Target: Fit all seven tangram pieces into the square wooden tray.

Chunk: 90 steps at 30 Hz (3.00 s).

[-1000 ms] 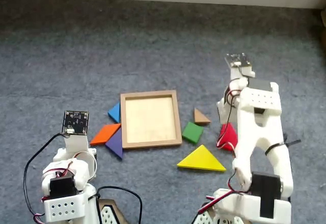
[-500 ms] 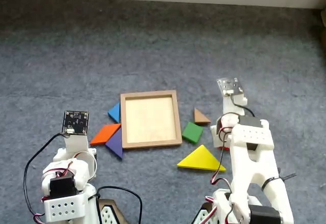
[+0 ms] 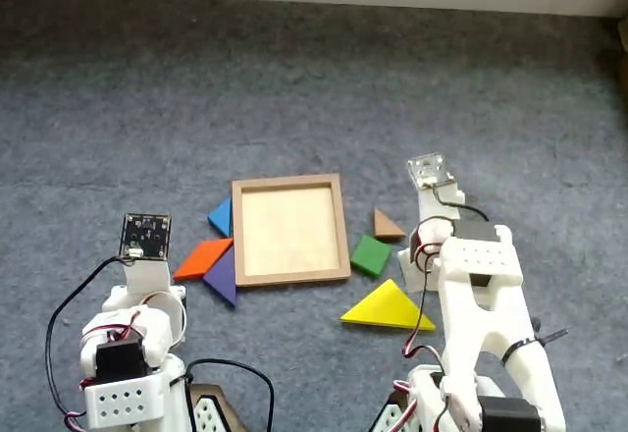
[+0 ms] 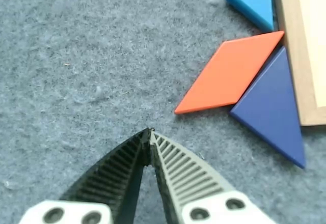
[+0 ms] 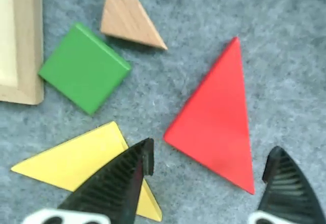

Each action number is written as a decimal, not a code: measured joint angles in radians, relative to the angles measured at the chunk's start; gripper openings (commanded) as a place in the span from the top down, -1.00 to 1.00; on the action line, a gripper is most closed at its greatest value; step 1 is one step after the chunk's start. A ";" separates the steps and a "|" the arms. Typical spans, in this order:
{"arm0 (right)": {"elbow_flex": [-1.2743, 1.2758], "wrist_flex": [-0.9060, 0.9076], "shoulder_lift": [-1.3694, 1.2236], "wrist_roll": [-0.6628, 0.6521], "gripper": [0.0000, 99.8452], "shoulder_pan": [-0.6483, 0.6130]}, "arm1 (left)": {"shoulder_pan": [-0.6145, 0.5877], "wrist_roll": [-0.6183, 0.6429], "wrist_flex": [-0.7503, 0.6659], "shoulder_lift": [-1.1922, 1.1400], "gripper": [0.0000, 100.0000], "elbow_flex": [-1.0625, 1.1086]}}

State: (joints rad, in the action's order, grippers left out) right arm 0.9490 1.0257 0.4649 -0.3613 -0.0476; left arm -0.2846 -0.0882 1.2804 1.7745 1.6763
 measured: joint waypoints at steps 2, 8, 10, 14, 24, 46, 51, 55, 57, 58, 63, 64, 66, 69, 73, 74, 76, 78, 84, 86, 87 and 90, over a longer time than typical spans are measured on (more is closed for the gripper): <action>-0.034 0.000 -0.048 0.000 0.33 -0.002 | 0.000 0.000 0.000 0.000 0.98 0.000; -0.233 0.052 -0.287 0.000 0.33 0.014 | 0.000 0.000 0.000 0.000 0.98 0.000; -0.295 0.081 -0.351 0.000 0.33 0.017 | 0.000 0.000 0.000 0.000 0.98 0.000; -0.364 0.104 -0.423 0.000 0.33 0.011 | 0.000 0.000 0.000 0.000 0.98 0.000; -0.368 0.120 -0.430 -0.035 0.33 0.012 | 0.000 0.000 0.000 0.000 0.98 0.000; -0.304 0.104 -0.431 -0.114 0.38 0.012 | 0.000 0.000 0.000 0.000 0.98 0.000; -0.304 0.087 -0.436 -0.114 0.51 0.012 | 0.000 0.000 0.000 0.000 0.98 0.000; -0.304 0.081 -0.436 -0.114 0.52 0.015 | 0.000 0.000 0.000 0.000 0.98 0.000; -0.304 0.081 -0.436 -0.114 0.52 0.015 | 0.000 0.000 0.000 0.000 0.98 0.000; -0.304 0.081 -0.436 -0.114 0.52 0.021 | 0.000 0.000 0.000 0.000 0.98 0.000; -0.304 0.084 -0.436 -0.114 0.39 0.046 | 0.000 0.000 0.000 0.000 0.98 0.000; -0.304 0.095 -0.436 -0.114 0.33 0.048 | 0.000 0.000 0.000 0.000 0.98 0.000; -0.304 0.127 -0.436 -0.114 0.25 0.049 | 0.000 0.000 0.000 0.000 0.98 0.000; -0.304 0.178 -0.436 -0.114 0.25 0.049 | 0.000 0.000 0.000 0.000 0.98 0.000; -0.304 0.198 -0.427 -0.172 0.25 0.041 | 0.000 0.000 0.000 0.000 0.98 0.000; -0.304 0.198 -0.413 -0.187 0.25 0.035 | 0.000 0.000 0.000 0.000 0.98 0.000; -0.288 0.199 -0.371 -0.204 0.25 0.025 | 0.000 0.000 0.000 0.000 0.98 0.000; -0.245 0.199 -0.336 -0.209 0.25 0.025 | 0.000 0.000 0.000 0.000 0.98 0.000; -0.173 0.110 -0.308 -0.212 0.26 0.025 | 0.000 0.000 0.000 0.000 0.98 0.000; -0.169 0.091 -0.328 -0.212 0.26 0.025 | 0.000 0.000 0.000 0.000 0.98 0.000; -0.169 0.077 -0.350 -0.212 0.26 0.026 | 0.000 0.000 0.000 0.000 0.98 0.000; -0.175 0.071 -0.410 -0.212 0.33 0.029 | 0.000 0.000 0.000 0.000 0.98 0.000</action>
State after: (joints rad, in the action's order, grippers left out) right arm 0.7741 1.0963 0.0552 -0.5731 -0.0184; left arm -0.2846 -0.0882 1.2804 1.7745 1.6763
